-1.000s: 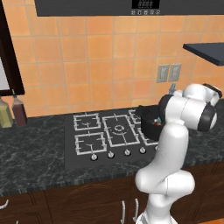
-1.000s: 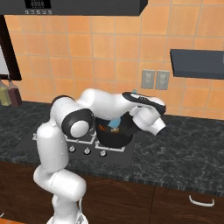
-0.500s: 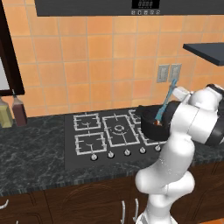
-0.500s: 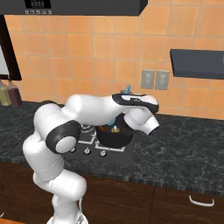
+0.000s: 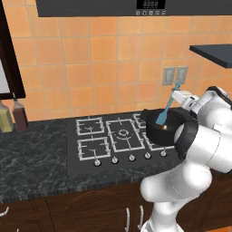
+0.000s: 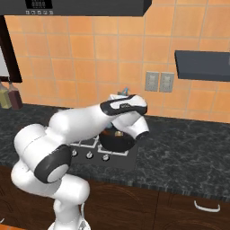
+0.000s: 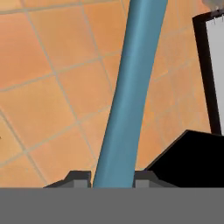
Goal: Put the carrot and mushroom in the pot. Retrieve the spatula and lightly stir the vegetables in the pot.
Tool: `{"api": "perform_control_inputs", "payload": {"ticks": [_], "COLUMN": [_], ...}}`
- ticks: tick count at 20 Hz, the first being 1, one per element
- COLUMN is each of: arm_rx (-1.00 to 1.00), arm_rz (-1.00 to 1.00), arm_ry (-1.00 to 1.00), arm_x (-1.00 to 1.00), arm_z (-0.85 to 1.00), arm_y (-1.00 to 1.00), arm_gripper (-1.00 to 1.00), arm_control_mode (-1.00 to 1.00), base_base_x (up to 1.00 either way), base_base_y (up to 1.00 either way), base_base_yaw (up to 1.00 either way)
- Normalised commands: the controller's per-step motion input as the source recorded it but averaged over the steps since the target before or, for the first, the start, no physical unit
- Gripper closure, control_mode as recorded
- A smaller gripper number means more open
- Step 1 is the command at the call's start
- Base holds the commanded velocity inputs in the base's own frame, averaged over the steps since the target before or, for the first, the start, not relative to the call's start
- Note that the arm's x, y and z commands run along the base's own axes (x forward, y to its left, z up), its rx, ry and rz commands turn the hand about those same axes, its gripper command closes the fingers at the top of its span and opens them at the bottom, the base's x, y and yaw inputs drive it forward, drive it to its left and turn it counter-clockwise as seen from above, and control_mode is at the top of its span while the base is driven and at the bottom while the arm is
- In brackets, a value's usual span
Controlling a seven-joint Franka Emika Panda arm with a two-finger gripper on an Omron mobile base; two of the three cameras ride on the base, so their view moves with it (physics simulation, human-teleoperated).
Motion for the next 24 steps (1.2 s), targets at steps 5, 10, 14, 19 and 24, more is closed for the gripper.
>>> {"api": "perform_control_inputs", "payload": {"ticks": [5,10,14,19,24], "arm_rx": [-0.03,0.0,0.0,0.0,0.0], "arm_rz": [-0.24,-0.19,-0.14,-0.1,-0.12], "arm_ry": [0.16,0.18,0.21,0.07,0.03], "arm_x": [-0.1,-0.48,-0.59,0.03,0.56], "arm_z": [0.29,0.23,0.1,0.12,-0.03], "arm_y": [0.0,0.0,0.02,0.08,-0.01], "arm_gripper": [1.0,1.0,1.0,1.0,1.0], "arm_control_mode": [-1.0,-1.0,-1.0,-1.0,-1.0], "base_base_x": [0.0,0.0,0.0,0.0,0.0], "base_base_y": [0.0,0.0,0.0,0.0,0.0], "base_base_yaw": [0.0,0.0,0.0,0.0,0.0]}}
